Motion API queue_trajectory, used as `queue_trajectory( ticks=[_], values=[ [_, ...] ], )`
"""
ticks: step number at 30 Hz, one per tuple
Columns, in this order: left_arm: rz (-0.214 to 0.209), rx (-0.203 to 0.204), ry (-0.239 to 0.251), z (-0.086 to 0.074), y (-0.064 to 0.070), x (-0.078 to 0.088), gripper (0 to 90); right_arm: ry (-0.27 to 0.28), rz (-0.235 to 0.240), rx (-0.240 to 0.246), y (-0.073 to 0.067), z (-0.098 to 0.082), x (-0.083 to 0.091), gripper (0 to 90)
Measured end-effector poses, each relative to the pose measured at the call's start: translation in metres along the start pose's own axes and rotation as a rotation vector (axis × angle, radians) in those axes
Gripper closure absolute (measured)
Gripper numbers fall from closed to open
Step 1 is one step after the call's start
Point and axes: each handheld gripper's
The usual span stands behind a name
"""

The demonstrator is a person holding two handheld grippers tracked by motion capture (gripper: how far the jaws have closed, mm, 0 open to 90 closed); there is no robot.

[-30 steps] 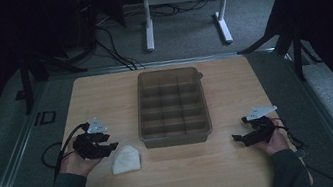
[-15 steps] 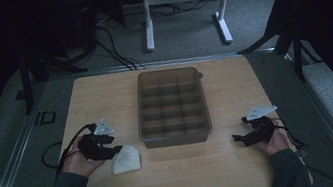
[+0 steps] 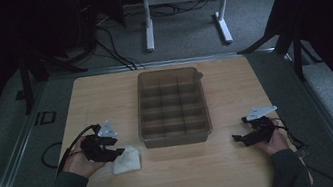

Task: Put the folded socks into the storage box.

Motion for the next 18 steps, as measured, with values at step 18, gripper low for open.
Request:
queue_trajectory(
  ticks=[18],
  values=[
    [-0.029,-0.064,-0.073,0.0008,0.0057,-0.0058,52.8,0.000,0.001,0.000,-0.0001,0.0000,0.0000,10.3]
  ],
)
Point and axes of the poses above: each handheld gripper's, and its own axes: x roughly backward along the jaws, z roughly out of its top, y roughly to its right, and after that the axes turned 2 degrees about z, right-handed
